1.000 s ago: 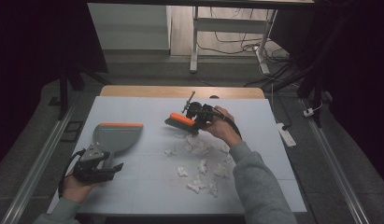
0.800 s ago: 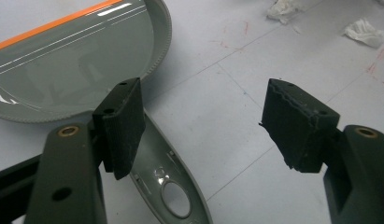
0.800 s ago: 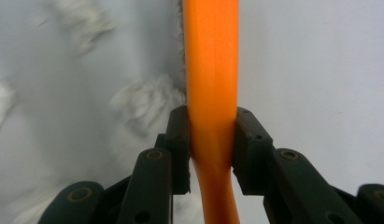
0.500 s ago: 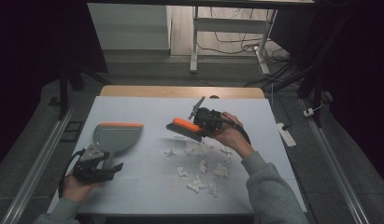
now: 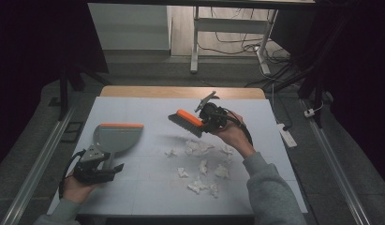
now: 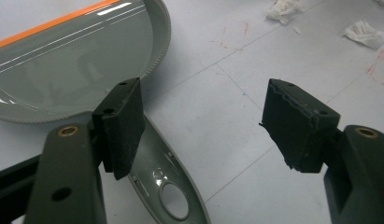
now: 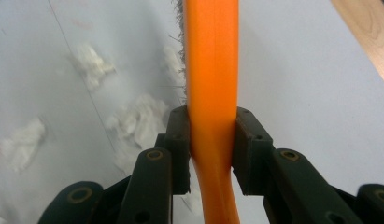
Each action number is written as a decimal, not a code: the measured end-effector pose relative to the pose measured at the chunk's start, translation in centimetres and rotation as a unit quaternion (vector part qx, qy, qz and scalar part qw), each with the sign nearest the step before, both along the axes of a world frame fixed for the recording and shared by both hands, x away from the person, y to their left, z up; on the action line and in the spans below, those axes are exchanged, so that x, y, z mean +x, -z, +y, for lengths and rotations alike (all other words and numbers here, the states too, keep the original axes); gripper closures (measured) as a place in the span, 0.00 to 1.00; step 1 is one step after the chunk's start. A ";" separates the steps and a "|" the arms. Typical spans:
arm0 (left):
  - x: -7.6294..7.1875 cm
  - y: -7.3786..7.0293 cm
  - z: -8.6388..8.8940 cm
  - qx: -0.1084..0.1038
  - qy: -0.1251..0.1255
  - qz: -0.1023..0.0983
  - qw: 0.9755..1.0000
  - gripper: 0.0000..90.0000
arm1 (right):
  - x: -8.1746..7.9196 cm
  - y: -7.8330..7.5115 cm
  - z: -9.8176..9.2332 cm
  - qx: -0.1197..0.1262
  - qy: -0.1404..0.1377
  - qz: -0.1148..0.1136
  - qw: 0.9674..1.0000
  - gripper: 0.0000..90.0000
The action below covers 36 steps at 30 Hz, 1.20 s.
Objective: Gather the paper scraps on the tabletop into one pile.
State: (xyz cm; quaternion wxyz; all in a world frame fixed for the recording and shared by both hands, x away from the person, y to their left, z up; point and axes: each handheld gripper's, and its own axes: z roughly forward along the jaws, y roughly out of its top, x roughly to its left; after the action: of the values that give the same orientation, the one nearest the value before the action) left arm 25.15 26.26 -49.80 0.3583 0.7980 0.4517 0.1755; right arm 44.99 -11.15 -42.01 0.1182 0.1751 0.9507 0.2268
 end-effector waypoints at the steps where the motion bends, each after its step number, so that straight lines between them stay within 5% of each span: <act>1: 0.0 0.0 0.0 0.000 0.000 0.000 1.000 0.34 | -0.1 -0.2 0.0 0.009 0.002 -0.002 1.000 0.78; 5: 0.0 0.0 0.0 0.000 0.000 0.001 1.000 0.34 | -1.3 -1.5 0.6 0.045 0.005 -0.003 0.999 0.78; 9: 0.0 0.0 0.0 0.001 0.000 0.000 1.000 0.34 | -3.0 -2.1 2.2 0.067 -0.013 0.027 0.997 0.78; 16: 0.0 0.0 -0.1 0.002 0.002 0.000 1.000 0.34 | -5.5 0.2 6.5 0.026 -0.038 0.085 0.995 0.78; 23: 0.0 0.1 0.0 0.002 0.002 0.002 1.000 0.34 | -4.9 3.3 8.9 -0.005 -0.023 0.129 0.991 0.77; 33: 0.1 0.1 0.0 0.002 0.003 0.002 1.000 0.34 | -3.0 3.0 4.3 -0.030 0.067 0.132 0.989 0.77; 36: 0.1 0.1 0.0 0.002 0.003 0.003 1.000 0.34 | -2.9 1.7 2.9 -0.001 0.066 0.133 0.989 0.77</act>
State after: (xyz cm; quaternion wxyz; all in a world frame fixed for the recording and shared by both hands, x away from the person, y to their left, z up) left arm 25.24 26.24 -49.94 0.3562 0.8007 0.4496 0.1729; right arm 42.07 -8.30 -43.72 0.0053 0.2659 0.9446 0.1923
